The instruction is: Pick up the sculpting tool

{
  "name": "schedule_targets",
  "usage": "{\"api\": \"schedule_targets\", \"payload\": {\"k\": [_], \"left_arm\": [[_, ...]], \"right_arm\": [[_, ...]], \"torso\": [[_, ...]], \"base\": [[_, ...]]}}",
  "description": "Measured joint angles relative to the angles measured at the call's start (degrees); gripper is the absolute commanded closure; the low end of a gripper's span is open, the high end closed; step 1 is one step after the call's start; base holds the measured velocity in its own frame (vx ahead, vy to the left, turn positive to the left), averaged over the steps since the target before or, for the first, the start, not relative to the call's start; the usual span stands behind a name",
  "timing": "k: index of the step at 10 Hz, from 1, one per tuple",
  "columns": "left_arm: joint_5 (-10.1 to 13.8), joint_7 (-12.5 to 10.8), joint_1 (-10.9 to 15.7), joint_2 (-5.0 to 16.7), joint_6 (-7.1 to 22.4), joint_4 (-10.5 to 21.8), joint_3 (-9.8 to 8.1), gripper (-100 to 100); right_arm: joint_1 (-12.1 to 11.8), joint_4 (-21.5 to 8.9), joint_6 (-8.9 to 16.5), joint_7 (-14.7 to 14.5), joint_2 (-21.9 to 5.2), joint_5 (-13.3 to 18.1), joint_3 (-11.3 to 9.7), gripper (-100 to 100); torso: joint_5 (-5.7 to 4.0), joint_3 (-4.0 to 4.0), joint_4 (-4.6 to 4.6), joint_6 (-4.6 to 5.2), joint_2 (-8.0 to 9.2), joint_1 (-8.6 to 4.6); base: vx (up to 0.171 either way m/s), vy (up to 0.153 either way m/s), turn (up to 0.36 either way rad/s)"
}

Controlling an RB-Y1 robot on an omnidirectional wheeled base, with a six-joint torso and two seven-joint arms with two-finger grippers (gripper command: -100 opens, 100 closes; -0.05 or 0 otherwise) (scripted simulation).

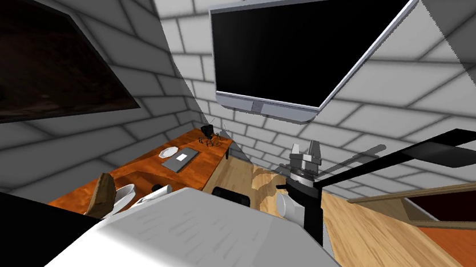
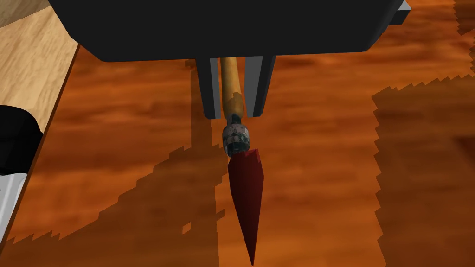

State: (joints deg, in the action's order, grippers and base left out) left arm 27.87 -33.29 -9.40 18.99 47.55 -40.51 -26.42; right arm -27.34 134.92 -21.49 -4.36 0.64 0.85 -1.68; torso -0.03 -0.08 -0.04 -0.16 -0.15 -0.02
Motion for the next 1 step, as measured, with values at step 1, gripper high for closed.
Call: {"api": "schedule_targets", "payload": {"k": [1], "left_arm": [[0.00,-0.12,-0.07,0.06,0.40,-0.27,-0.02,0]], "right_arm": [[0.00,0.00,0.00,0.00,0.00,0.00,0.00,0]], "torso": [[0.04,-0.03,-0.02,-0.01,-0.06,0.11]], "base": [[-0.004,-0.006,0.003]]}}
